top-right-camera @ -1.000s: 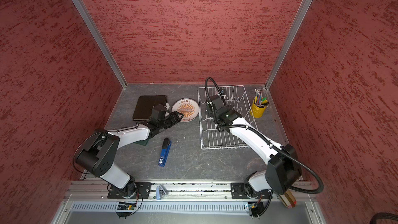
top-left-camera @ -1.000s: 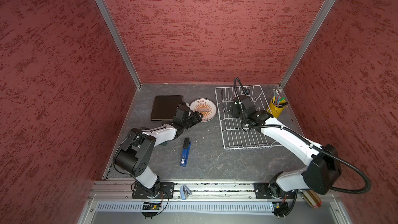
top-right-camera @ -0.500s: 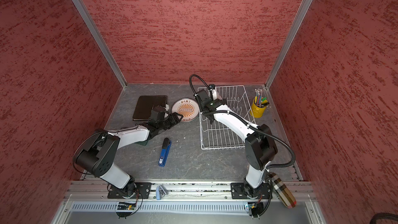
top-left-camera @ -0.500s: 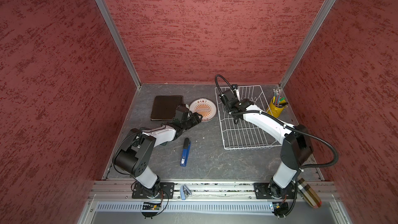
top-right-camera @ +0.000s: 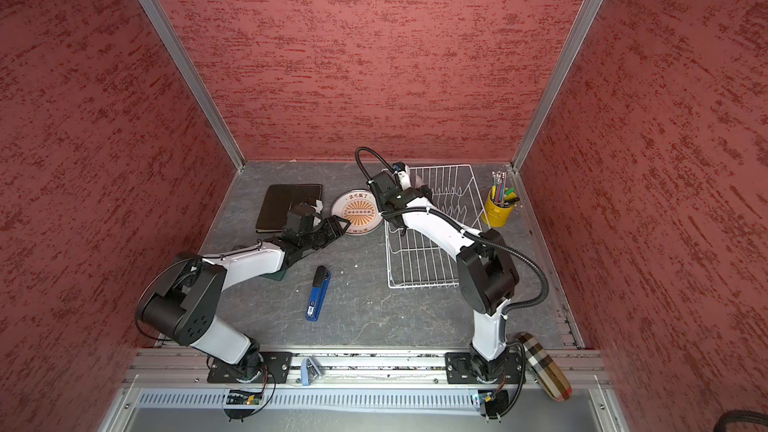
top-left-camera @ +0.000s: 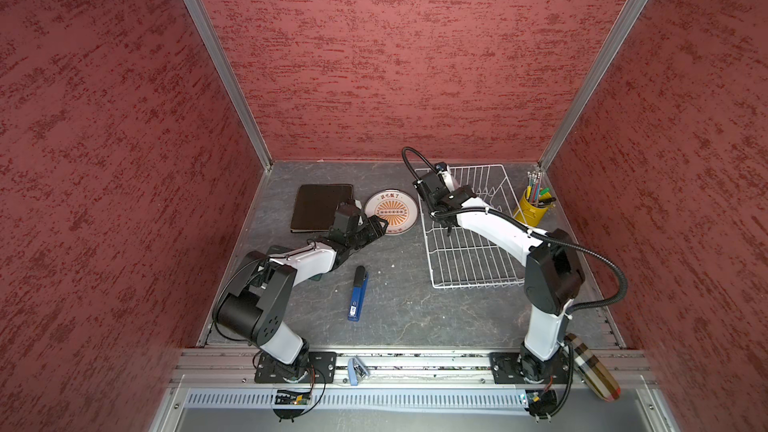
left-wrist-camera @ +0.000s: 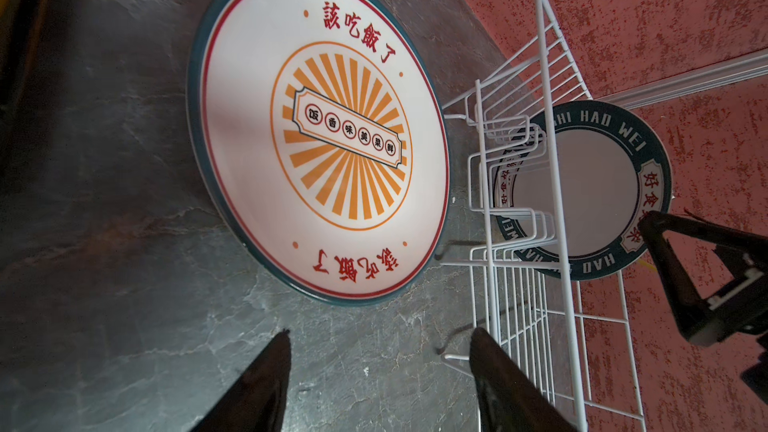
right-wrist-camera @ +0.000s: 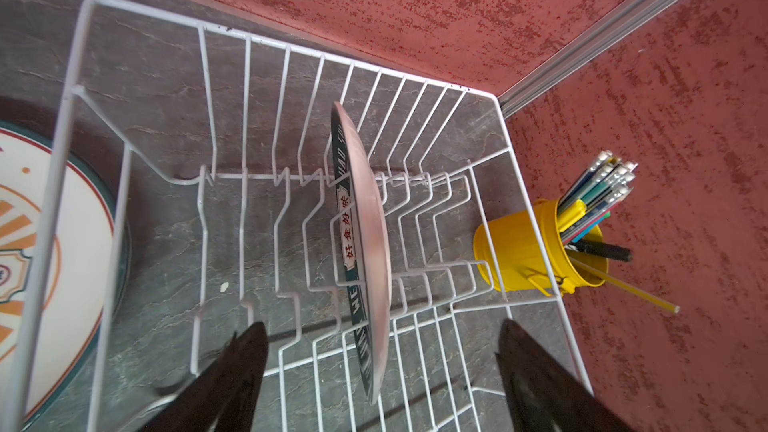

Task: Unload the plates from the dish rack
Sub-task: 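Lower the right gripper and close it on the green-rimmed plate rim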

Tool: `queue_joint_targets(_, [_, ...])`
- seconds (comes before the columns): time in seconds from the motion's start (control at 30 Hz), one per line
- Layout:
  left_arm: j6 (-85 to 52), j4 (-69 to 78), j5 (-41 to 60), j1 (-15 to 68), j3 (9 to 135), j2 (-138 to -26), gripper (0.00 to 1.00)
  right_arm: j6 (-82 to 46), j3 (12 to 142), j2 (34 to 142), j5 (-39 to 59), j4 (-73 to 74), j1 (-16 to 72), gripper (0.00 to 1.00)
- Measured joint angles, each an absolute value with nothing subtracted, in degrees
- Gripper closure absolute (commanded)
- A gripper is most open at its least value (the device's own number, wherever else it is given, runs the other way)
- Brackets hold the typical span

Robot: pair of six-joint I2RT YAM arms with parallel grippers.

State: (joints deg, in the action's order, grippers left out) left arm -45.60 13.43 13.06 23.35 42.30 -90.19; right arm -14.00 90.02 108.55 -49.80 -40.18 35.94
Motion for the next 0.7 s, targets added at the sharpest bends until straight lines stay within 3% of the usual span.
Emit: queue_joint_targets(0.7, [-45.1,11.1,13.0,24.1,42.5,-89.6,0.31,-11.0,94.3,115.6,-54.6,-41.8,33.7,0.48])
